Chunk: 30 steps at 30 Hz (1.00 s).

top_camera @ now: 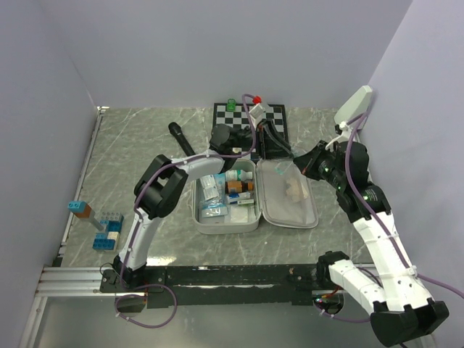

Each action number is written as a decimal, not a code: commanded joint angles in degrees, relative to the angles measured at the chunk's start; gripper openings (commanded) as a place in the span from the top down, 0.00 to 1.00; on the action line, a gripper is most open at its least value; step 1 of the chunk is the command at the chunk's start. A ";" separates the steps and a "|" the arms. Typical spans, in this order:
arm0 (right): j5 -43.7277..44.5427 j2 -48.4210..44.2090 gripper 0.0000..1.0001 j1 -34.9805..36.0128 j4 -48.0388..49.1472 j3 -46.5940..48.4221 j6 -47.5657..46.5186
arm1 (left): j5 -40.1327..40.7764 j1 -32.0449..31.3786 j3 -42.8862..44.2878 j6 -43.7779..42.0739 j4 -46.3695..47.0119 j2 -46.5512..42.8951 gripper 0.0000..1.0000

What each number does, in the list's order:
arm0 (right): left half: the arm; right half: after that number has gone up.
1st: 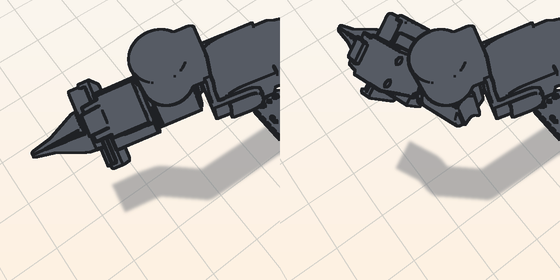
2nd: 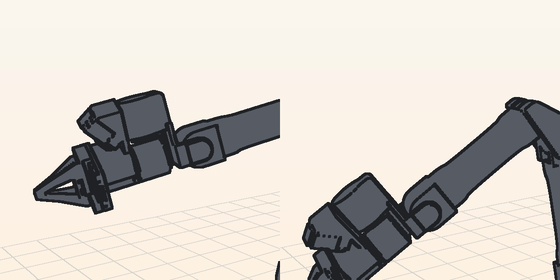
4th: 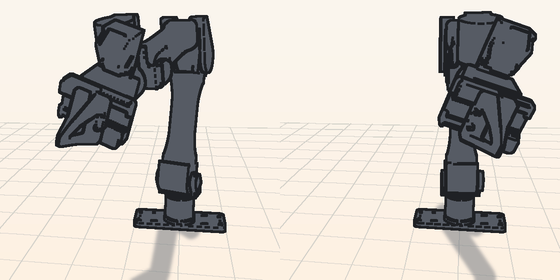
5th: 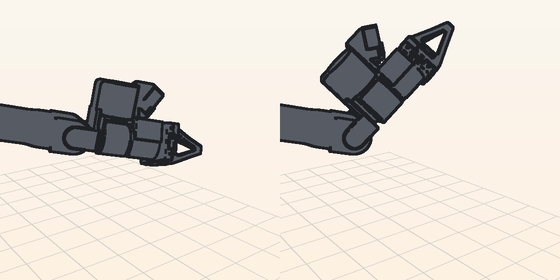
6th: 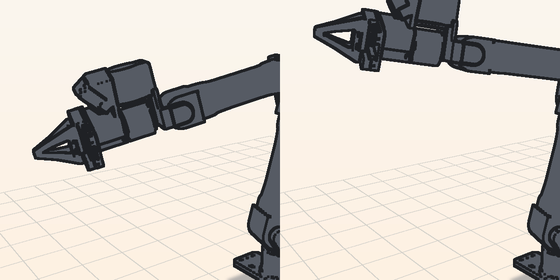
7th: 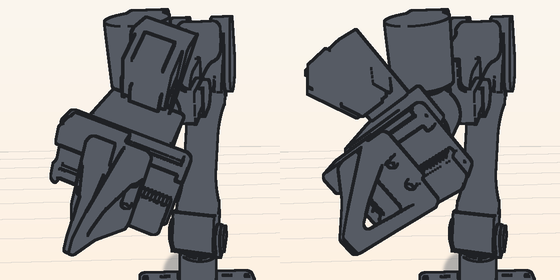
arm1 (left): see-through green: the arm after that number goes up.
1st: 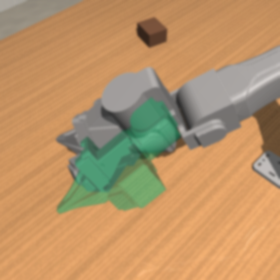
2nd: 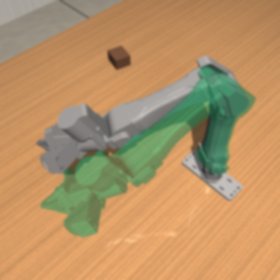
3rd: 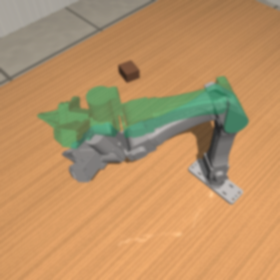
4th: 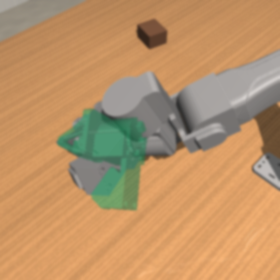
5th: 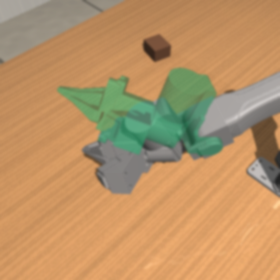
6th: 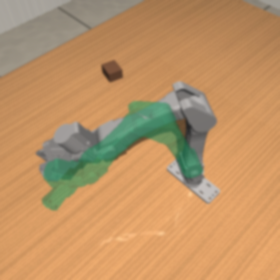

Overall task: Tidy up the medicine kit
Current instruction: Adjust the medical item.

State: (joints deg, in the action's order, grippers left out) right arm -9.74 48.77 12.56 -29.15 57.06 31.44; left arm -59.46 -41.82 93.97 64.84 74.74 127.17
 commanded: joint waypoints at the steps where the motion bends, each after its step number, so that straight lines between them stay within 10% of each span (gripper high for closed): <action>1: 0.60 -2.62 1.00 -0.78 2.08 0.42 -1.12 | -1.27 -0.37 -1.07 0.82 31.78 -6.32 0.63; 16: -10.02 -7.99 1.00 -0.78 -6.63 0.60 -6.30 | 1.11 3.59 -18.55 6.25 22.39 -19.50 0.04; 23: -19.60 -10.19 1.00 -0.78 -5.14 -1.16 -8.76 | -1.79 3.77 -26.04 15.03 17.55 -24.08 0.04; 30: -32.95 -10.72 1.00 -0.69 1.70 -3.35 -7.28 | -3.03 4.21 -28.76 34.47 31.70 -20.74 0.04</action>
State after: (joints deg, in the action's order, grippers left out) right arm -31.88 38.68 12.10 -34.20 54.83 24.12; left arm -60.73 -37.85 66.02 87.74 75.46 105.71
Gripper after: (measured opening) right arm 0.008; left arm 0.963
